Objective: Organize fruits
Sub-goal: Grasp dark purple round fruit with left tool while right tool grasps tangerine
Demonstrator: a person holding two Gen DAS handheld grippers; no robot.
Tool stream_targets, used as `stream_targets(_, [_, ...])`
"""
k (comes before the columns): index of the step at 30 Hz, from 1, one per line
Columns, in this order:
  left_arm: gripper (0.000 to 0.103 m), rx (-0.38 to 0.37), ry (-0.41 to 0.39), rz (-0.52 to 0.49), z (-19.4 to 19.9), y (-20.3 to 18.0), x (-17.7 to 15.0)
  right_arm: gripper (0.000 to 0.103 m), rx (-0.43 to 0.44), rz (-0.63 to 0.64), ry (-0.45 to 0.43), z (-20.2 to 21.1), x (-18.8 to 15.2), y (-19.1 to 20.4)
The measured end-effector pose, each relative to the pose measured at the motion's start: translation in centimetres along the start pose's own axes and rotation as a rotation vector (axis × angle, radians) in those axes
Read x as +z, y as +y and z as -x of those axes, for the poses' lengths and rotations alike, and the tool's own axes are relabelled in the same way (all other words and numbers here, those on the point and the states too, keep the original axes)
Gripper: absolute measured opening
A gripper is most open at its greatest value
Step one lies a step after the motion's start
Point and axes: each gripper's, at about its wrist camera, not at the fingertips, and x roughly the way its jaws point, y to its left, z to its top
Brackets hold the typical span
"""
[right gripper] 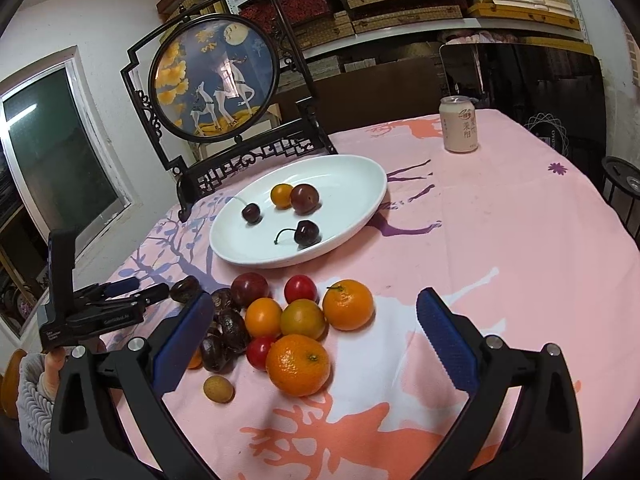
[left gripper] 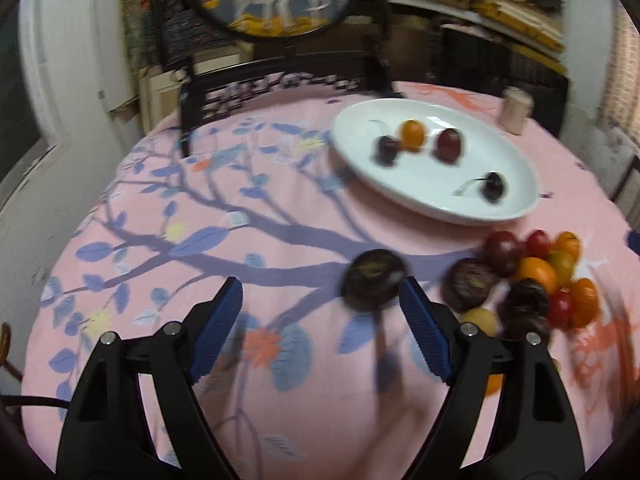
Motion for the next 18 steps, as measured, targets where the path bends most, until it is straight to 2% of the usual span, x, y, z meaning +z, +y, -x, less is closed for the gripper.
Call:
stream_targets(4, [0.082, 0.036, -0.001, -0.117, -0.5, -2.4, -0.4, 0.102, 0.002, -0.001, 0.012, -0.1, -0.2, 0.1])
stream_targets(10, [0.08, 0.015, 0.051, -0.093, -2.7, -1.9, 0.1, 0.102, 0.0, 0.009, 0.024, -0.3, -0.4, 0.3])
stream_targets(13, [0.076, -0.01, 0.062, -0.081, -3.4, -1.8, 0.4, 0.102, 0.0, 0.01, 0.036, -0.5, -0.6, 0.3])
stream_targets(16, [0.062, -0.027, 0.08, -0.077, -4.3, -1.7, 0.9, 0.102, -0.004, 0.015, 0.047, -0.6, -1.0, 0.4])
stream_targets(18, [0.044, -0.057, 0.104, -0.07, -4.9, -1.6, 0.9, 0.102, -0.006, 0.019, 0.058, -0.7, -1.2, 0.5])
